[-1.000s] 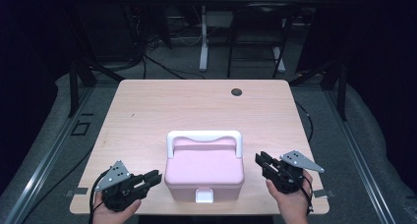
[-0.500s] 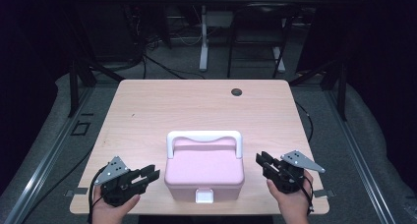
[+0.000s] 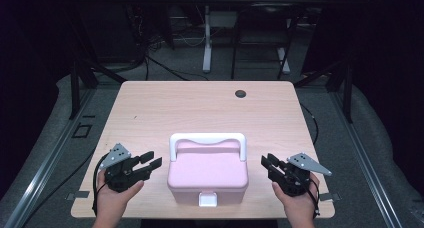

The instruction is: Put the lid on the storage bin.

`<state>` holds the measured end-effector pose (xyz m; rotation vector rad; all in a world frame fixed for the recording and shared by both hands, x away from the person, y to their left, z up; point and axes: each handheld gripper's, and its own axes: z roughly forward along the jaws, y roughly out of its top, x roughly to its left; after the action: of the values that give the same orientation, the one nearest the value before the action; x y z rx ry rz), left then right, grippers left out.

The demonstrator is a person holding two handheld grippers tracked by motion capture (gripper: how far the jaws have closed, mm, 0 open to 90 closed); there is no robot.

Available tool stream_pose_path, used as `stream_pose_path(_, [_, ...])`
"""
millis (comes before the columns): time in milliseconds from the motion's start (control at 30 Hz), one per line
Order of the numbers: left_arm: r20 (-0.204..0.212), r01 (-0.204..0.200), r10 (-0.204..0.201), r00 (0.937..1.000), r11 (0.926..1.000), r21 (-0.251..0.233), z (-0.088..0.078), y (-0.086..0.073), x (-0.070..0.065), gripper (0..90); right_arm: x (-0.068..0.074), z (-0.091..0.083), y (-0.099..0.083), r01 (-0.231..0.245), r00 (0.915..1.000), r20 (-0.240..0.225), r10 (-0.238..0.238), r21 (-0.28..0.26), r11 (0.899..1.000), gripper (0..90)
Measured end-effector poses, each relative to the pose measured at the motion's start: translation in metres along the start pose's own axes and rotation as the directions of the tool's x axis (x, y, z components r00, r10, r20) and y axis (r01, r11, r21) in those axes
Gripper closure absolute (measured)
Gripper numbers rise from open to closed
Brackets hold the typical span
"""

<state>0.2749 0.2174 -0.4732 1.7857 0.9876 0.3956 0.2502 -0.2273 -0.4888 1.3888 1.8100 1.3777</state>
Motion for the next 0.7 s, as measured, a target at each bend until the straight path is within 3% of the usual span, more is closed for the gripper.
stream_pose_path(133, [-0.026, -0.011, 0.011, 0.9996, 0.9998, 0.014, 0.005, 0.003, 0.008, 56.2, -0.002, 0.0, 0.0, -0.004, 1.0, 0.002, 0.004, -0.001, 1.0, 70.8])
stream_pose_path(267, [-0.024, 0.009, -0.009, 0.9997, 0.9995, 0.029, 0.008, 0.0, 0.013, 54.7, -0.003, 0.0, -0.001, -0.002, 1.0, 0.007, 0.002, 0.0, 1.0, 70.8])
stream_pose_path(700, [-0.067, 0.042, -0.04, 0.9969, 0.9986, 0.032, 0.008, -0.021, 0.03, 51.6, -0.008, 0.001, -0.004, -0.001, 0.9996, 0.03, 0.001, 0.004, 1.0, 70.2])
